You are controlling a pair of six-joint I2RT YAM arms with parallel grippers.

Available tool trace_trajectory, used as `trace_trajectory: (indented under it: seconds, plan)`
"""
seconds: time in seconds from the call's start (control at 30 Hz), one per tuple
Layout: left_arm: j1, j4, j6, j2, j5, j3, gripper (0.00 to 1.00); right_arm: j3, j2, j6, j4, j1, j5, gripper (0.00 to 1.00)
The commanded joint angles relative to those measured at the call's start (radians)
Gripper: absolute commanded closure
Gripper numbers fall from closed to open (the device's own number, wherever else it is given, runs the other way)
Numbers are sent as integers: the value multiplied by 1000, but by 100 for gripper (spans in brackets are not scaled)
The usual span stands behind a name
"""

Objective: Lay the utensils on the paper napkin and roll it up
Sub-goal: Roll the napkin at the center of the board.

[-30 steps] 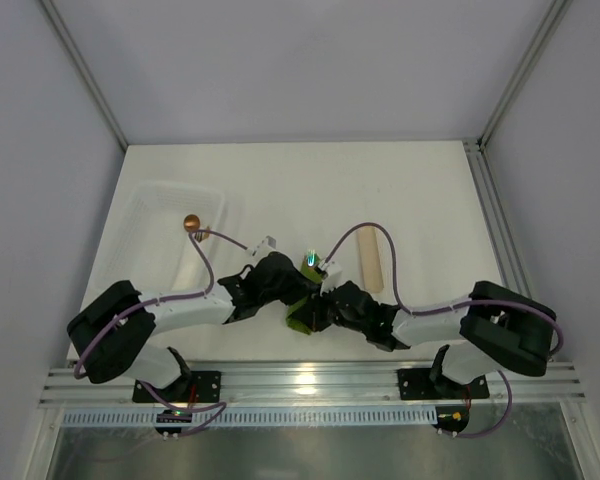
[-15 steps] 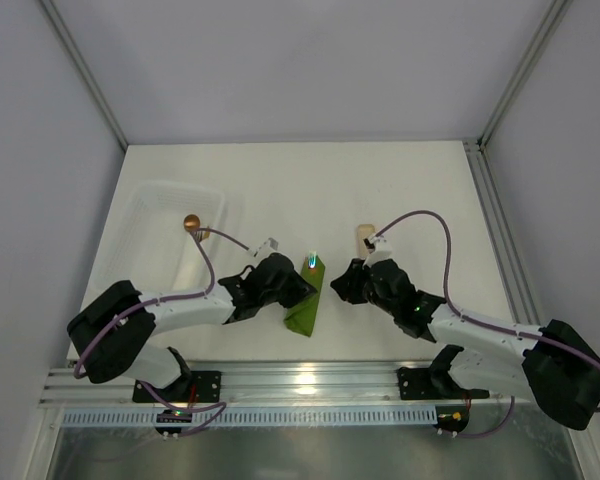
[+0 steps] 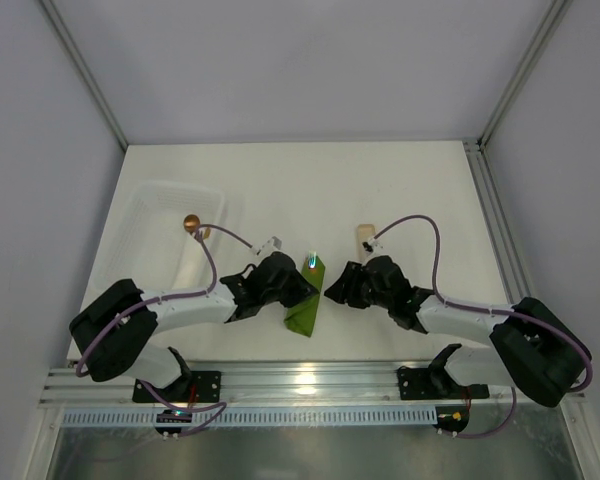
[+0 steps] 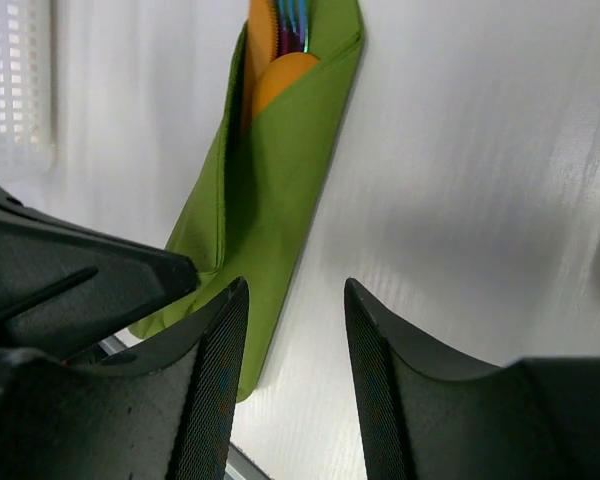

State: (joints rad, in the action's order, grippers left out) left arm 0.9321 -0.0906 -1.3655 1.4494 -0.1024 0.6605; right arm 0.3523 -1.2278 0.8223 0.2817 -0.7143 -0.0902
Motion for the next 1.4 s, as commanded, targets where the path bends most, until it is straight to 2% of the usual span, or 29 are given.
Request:
trace_trajectory:
  seconds: [0.0, 0.17, 0.33, 0.47, 0.87, 1.37]
  plan:
    - [4, 22, 40, -6, 12, 24, 100, 53, -36, 92, 5, 29, -54, 52]
    - [5, 26, 78, -4, 17, 21, 100, 80, -36, 164, -51, 36, -45, 52]
    - [13, 69, 141, -17, -8, 30, 100, 174, -45, 158, -147, 39, -48, 49]
    - [19, 88, 189, -27, -26, 40, 100, 273, -114, 135, -248, 41, -91, 47]
    - [45, 112, 258, -41, -56, 74, 100, 307, -179, 133, -276, 41, -120, 48]
    - [57, 97, 284, -35, -69, 83, 100, 318, -271, 170, -176, 41, -230, 53]
